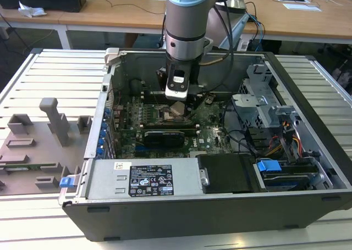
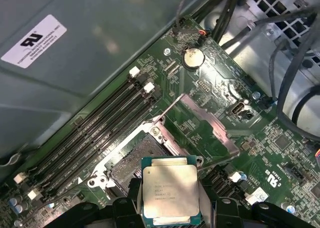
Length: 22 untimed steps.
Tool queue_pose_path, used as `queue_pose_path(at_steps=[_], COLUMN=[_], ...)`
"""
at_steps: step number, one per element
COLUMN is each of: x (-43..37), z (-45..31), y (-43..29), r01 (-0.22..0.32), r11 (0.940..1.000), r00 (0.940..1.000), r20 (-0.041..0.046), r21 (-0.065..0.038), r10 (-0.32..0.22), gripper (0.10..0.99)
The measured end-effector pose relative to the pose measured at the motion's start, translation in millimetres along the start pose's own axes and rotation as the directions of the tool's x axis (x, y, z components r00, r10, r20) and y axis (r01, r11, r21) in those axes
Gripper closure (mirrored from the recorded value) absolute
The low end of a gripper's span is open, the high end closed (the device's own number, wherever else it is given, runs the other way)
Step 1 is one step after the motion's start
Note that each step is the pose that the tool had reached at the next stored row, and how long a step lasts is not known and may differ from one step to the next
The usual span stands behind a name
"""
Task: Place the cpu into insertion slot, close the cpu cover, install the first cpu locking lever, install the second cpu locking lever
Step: 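Place the cpu into insertion slot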
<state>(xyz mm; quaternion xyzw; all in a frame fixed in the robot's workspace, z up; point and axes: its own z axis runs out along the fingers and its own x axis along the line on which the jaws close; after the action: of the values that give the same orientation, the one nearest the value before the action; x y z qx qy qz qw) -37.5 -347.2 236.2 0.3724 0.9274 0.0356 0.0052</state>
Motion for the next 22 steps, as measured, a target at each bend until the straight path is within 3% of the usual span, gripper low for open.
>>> queue_pose_path(at_steps=[10, 14, 22], x=[0.0, 0.0, 0.0], z=[0.1, 0.3, 0.5], y=[0.0, 0.0, -0.1], r01=[-0.090, -0.149, -0.215], r11=[0.9959, 0.9888, 0.9765], r00=[0.9959, 0.9887, 0.9764], r20=[0.0063, 0.0112, 0.0157], r21=[-0.002, -0.003, -0.004], r10=[0.090, 0.149, 0.215], gripper=[0.545, 0.545, 0.545])
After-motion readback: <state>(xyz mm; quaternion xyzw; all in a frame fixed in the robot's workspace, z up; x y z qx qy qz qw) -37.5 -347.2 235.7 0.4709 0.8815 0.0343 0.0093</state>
